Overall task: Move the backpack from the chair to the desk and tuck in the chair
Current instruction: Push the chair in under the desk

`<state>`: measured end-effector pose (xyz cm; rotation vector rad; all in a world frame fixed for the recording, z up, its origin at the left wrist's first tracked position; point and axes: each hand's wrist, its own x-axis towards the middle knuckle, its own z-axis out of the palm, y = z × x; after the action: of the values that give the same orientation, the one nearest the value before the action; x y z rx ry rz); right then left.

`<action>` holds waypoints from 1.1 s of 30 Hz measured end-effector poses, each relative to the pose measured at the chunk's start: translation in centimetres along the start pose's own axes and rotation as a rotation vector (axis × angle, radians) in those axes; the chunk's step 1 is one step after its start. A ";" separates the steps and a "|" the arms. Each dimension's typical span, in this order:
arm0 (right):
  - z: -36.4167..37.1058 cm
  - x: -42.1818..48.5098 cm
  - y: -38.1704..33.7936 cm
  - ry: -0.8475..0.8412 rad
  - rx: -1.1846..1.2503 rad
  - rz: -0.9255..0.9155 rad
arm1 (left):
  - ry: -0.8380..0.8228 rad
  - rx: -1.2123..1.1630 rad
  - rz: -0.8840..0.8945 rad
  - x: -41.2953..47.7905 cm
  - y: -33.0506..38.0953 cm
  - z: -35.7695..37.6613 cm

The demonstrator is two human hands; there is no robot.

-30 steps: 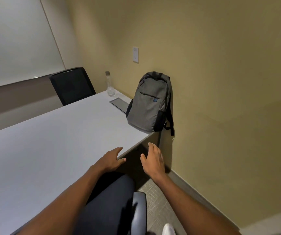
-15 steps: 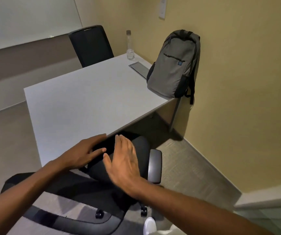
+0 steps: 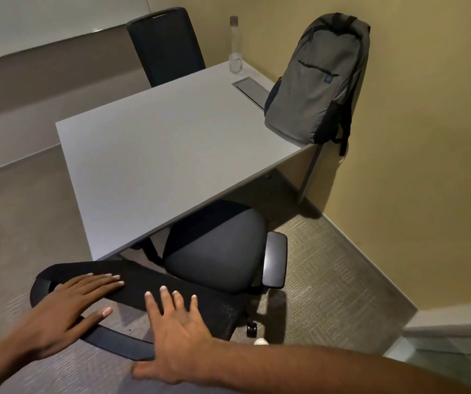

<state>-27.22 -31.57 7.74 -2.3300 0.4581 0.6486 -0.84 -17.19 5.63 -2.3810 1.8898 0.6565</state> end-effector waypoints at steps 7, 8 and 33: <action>-0.2 -0.3 1.0 -0.015 0.044 0.032 | 0.214 0.025 0.011 0.9 2.6 -0.3; -0.3 -0.5 1.2 -0.013 0.044 0.034 | 0.224 0.027 0.011 0.9 3.1 -0.3; -8.2 -2.3 18.0 0.655 -0.230 0.243 | 0.494 -0.083 -0.180 12.2 21.3 0.5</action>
<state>-35.06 -49.67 5.28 -2.7059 1.0159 0.0157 -18.85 -33.93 5.98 -2.9316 1.7821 0.1399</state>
